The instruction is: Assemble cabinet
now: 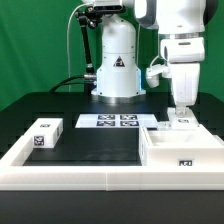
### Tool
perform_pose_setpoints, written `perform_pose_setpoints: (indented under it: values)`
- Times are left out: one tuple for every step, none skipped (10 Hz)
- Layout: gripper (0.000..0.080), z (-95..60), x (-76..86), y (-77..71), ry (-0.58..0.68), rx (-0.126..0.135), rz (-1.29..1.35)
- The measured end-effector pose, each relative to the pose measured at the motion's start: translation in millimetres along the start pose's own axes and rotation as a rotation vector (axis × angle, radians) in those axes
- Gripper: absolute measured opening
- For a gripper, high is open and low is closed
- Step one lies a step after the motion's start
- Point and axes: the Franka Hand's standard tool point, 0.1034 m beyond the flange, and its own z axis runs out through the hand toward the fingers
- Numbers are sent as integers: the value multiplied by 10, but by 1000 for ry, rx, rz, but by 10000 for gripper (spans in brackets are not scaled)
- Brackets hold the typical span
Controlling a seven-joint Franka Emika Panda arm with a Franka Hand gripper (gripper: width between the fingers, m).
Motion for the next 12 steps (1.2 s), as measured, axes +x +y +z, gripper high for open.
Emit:
perform_pose_setpoints:
  values:
    - [70,23,1,2,1,6,2]
    - [70,41,6,2,1,10,2]
    - [70,41,7,2,1,10,3]
    - [70,41,7,1,1,11,3]
    - [70,42,6,1,1,10,3]
    - [70,42,5,1,1,10,3]
    - [70,46,0,1,2,9,2]
    - [70,67,-35,-21,6,3,-1]
    - [70,45,-42,-28,5,0,-2]
    - [70,4,-34,-11,4,-7,-4]
    - [70,-41,-37,4,0,-11,-4]
    - [70,-70,-45,5,-5,-9,-4]
